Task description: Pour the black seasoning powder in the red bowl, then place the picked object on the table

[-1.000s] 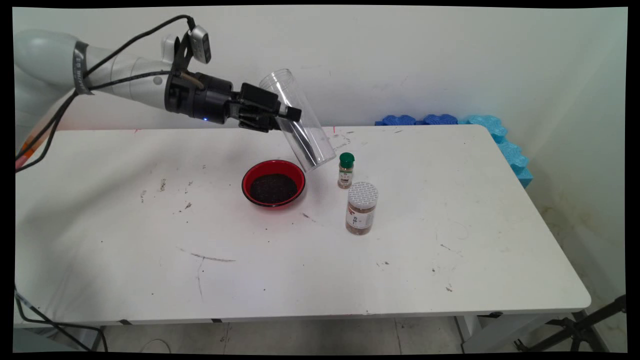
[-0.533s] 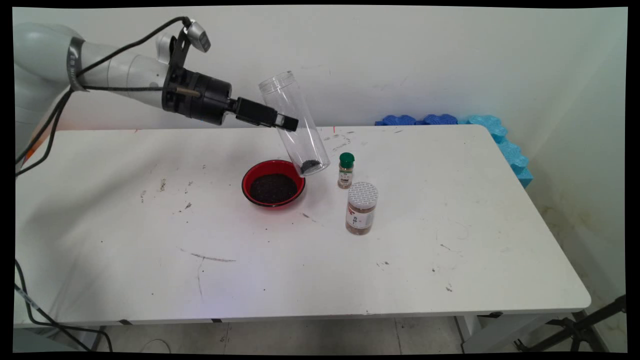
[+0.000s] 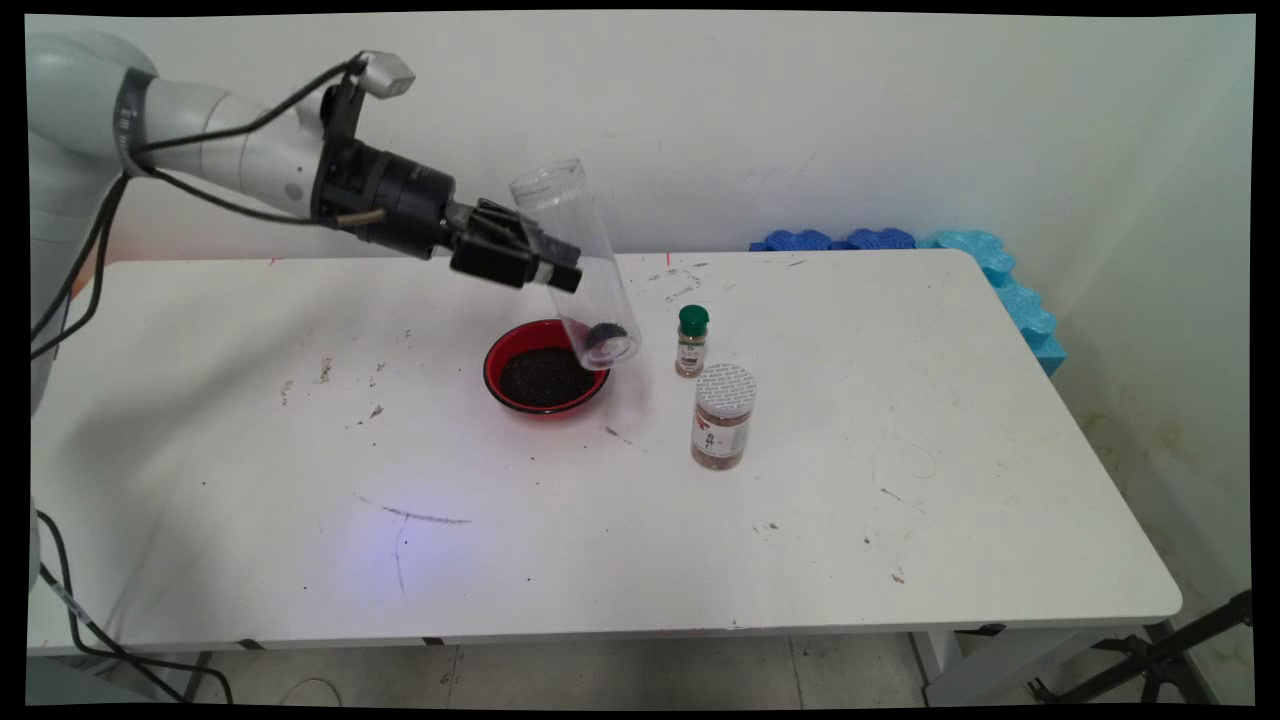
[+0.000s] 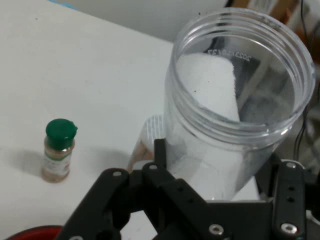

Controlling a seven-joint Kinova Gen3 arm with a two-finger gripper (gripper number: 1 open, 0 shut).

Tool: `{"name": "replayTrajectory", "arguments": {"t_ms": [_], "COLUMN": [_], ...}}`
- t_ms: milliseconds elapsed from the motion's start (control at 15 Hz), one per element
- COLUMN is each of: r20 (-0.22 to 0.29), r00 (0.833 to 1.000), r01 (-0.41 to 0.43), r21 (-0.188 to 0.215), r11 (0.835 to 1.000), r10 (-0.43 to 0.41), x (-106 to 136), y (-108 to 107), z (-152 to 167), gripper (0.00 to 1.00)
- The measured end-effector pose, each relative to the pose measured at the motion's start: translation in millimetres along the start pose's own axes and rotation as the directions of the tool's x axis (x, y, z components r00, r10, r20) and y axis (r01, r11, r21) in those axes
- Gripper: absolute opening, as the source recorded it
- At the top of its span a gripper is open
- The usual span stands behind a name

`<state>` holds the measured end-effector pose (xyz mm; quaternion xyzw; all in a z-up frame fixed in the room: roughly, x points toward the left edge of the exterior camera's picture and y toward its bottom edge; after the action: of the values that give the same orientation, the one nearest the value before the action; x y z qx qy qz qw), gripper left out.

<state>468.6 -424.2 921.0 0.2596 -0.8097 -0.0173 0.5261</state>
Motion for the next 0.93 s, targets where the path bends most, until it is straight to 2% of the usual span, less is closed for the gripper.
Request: {"name": "replayTrajectory", "arguments": {"t_ms": [133, 333, 600, 933], "r20": [0.034, 0.098, 0.155, 0.194], "r00": [0.995, 0.966, 0.933, 0.91], "r01": [-0.094, -0.238, -0.325, -0.367], "r21": [0.0, -0.016, -0.033, -0.037], "r11": [0.996, 0.971, 0.945, 0.929], "r10": [0.094, 0.238, 0.326, 0.367], "x": [-3, -11, -25, -40], "y": [5, 18, 34, 49], "z": [-3, -9, -12, -8], "gripper": [0.0, 0.0, 0.0, 0.0]}}
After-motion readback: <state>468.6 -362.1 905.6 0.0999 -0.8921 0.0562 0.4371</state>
